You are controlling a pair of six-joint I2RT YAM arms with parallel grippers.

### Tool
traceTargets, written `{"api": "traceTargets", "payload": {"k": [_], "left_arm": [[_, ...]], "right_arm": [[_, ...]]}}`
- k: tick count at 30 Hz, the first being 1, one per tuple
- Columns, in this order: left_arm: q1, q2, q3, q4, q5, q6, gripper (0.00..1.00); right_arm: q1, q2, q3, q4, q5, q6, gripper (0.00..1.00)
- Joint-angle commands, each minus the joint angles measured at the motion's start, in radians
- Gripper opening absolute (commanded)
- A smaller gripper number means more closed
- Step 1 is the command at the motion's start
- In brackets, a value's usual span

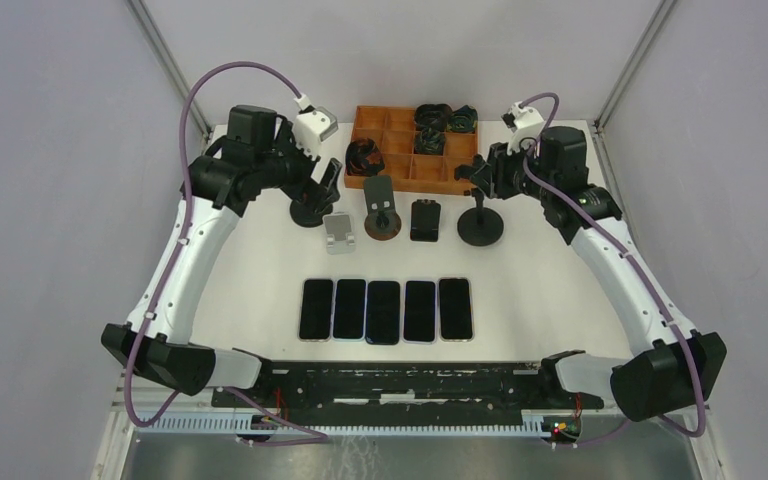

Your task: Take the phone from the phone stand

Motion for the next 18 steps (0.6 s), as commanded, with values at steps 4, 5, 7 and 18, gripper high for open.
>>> {"api": "traceTargets", "payload": {"k": [4, 5, 7, 18], "left_arm": [[0.005, -0.009, -0.03, 0.038, 0.039, -0.044, 1.0], [0.004, -0.008, -0.032, 0.039, 0.041, -0.047, 1.0], [0.004, -0.008, -0.031, 0.041, 0.043, -0.05, 1.0], [0.004, -0.022, -0.045, 0.06, 0.029, -0.053, 1.0]], "right_arm": [[-0.021, -0.045, -0.035, 0.278, -0.079, -0.011, 0.0], [-0.022, -0.046, -0.051, 0.287, -0.081, -0.008, 0.0], [-0.025, -0.046, -0.078, 0.305, -0.084, 0.0, 0.0], [-0.033, -0.062, -0.149, 0.318, -0.072, -0.006, 0.07]]}}
